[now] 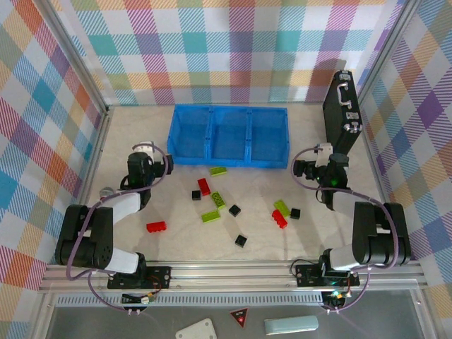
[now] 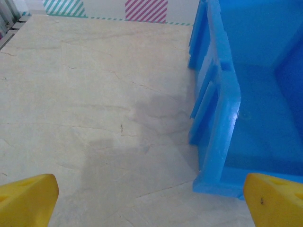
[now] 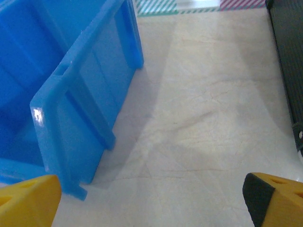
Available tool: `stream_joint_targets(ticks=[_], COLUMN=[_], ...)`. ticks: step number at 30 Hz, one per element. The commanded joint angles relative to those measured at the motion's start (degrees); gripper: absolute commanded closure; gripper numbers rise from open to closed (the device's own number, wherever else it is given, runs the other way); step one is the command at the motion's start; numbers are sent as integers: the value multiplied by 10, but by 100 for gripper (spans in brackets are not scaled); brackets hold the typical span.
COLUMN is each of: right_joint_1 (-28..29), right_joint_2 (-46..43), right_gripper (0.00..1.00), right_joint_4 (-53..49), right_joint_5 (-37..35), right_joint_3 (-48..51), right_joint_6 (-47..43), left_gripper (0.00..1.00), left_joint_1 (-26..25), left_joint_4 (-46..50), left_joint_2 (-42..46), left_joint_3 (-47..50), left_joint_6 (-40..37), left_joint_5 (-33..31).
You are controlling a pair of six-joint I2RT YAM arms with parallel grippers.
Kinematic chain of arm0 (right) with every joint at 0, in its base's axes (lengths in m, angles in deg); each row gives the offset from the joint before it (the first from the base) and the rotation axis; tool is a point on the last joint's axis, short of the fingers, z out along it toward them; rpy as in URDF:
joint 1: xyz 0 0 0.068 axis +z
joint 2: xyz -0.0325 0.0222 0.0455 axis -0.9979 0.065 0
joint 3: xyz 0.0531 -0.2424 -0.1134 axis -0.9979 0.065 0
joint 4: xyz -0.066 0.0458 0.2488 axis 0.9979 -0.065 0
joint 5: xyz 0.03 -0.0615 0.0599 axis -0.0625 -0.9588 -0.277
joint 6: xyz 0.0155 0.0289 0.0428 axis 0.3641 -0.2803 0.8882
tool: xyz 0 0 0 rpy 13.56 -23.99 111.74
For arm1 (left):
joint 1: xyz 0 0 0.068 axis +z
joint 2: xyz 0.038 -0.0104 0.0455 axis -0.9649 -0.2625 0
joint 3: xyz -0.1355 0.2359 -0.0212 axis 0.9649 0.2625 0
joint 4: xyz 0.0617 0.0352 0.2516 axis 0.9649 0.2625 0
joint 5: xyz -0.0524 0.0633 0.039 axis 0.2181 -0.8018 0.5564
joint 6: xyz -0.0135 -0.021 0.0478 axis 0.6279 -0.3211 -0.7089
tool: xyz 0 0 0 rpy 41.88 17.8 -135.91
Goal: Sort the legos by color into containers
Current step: Pick up the lego from the bottom-center of the table.
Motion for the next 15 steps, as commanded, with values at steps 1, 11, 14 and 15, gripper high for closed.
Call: stream_joint_targets(ticks=[1,11,14,15], right_joint_1=[11,74,125,143], right_joint_2=[-35,-108,-119,-118], right_gripper=[1,4,6,7], right_joint_4=[-82,-314,-358,-371], right_joint_5=[8,-19,-39,-47], right_joint_3=[-25,-103,-120,-126], right_joint_6=[-7,80,107,123], left_gripper=[0,0,0,0], left_joint_1=[-2,-3,-3,-3], left_joint_4=[114,375,425,453], left_joint_2=[22,15,29,34], left_joint_3=[-33,-159,-180,-188], left_joint_6=[40,147,157,157], left_joint_5=[-7,91,114,121])
